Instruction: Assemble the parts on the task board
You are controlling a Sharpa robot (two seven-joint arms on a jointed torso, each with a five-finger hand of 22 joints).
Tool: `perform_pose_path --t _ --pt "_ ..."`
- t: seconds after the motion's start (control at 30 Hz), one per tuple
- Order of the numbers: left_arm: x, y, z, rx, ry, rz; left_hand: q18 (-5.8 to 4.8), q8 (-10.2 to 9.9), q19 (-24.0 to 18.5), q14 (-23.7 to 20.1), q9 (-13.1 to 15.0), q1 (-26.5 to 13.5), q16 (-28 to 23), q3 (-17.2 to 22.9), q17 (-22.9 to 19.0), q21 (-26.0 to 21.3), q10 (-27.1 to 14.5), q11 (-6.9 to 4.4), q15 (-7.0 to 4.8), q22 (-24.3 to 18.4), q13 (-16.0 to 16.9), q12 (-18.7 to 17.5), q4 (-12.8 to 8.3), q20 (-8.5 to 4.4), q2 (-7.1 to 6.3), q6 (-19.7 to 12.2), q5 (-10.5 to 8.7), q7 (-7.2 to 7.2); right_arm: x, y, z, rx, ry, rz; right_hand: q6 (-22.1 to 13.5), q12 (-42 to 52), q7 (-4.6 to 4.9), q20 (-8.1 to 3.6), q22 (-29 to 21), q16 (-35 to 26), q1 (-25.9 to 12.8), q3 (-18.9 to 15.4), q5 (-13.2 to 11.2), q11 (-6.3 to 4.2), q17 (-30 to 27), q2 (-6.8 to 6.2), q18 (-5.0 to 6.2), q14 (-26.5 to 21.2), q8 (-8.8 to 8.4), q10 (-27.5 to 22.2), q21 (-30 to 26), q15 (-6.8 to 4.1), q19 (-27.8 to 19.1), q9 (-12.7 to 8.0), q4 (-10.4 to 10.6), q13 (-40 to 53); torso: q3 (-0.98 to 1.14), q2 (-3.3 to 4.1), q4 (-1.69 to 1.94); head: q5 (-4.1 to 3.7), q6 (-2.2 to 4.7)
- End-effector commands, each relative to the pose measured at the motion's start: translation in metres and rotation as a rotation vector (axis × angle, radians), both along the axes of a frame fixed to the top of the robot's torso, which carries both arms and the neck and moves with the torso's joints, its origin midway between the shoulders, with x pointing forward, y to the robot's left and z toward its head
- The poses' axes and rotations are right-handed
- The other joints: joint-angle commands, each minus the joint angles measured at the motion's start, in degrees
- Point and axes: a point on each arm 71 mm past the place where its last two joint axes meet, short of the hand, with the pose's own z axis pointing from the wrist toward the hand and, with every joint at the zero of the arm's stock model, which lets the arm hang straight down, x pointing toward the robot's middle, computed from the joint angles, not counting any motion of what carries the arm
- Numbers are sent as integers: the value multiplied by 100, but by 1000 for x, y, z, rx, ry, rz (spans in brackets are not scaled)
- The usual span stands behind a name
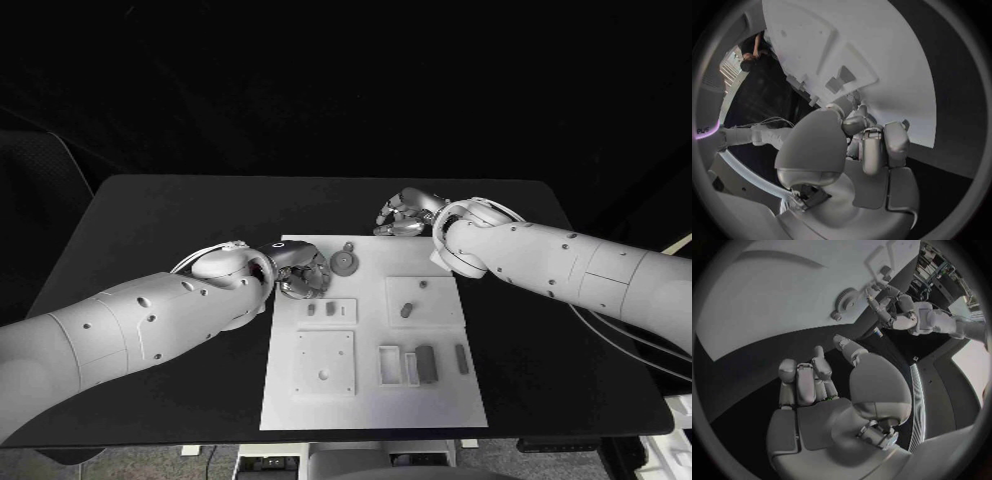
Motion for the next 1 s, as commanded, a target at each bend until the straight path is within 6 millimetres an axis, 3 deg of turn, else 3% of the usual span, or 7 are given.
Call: perform_pose_path --t 0.03,0.47,0.7,0.87,0.9,0.93,1.0 --pt "0 1 1 -5 -2 7 238 -39 10 882 -7 -36 -27 -5 621 785 9 23 -18 6 -6 -6 -29 -33 -32 -43 20 -2 0 1 -1 -3 10 9 19 32 50 -21 -5 24 -29 30 14 -44 -6 35 117 0 12 15 139 -43 35 -9 5 -6 -1 1 1 -5 -2" --pt "2 15 1 -5 -6 32 238 -34 11 876 -20 -44 -36 -15 607 786 16 22 -18 14 -6 -4 -38 -33 -49 -114 17 -6 0 -2 0 -4 6 3 18 32 50 -22 -5 25 -30 30 14 -45 -4 34 117 2 11 15 139 -43 35 -10 5 -7 -3 -3 3 -6 22" --pt "5 28 2 -22 24 64 238 89 7 867 15 21 -54 36 590 777 8 13 -19 27 -8 -6 -72 -38 -14 15 31 40 0 -5 0 -5 5 -2 17 32 50 -22 -5 22 -31 30 13 -45 -12 33 117 -5 11 15 140 -43 36 -10 5 -7 -1 -3 5 -18 24" --pt "11 46 11 -242 100 144 238 155 5 857 38 29 -68 69 578 772 -4 14 -19 35 -9 -9 -62 -38 29 113 32 64 -1 -10 1 -1 -9 -7 16 32 50 -22 -6 25 -32 30 13 -45 -5 33 117 3 11 15 140 -43 36 -10 5 -7 0 -5 2 -14 58" --pt "12 50 13 -294 109 167 238 225 -114 440 63 0 -526 166 38 691 -198 66 -6 18 -55 -116 -20 -20 101 254 37 139 -1 -11 1 1 -11 -9 16 32 50 -22 -6 25 -32 30 13 -45 -5 33 117 3 11 15 140 -43 36 -10 5 -7 0 -7 6 -18 70" --pt "14 54 16 -339 108 186 238 233 -238 187 65 -25 -830 250 -216 614 -371 127 8 -10 -110 -237 2 2 132 274 32 155 -1 -12 2 3 -14 -12 16 32 50 -22 -6 25 -32 30 13 -45 -4 33 117 4 11 15 140 -43 36 -10 5 -7 -1 -8 9 -22 80" --pt "19 61 23 -407 101 218 235 263 -481 -44 78 -76 -1170 402 -366 464 -630 238 33 -86 -264 -537 23 51 160 329 33 182 -1 -15 2 5 -16 -17 16 32 50 -22 -6 29 -32 30 13 -45 5 33 117 13 11 15 140 -43 36 -10 5 -7 -2 -8 10 -23 88"
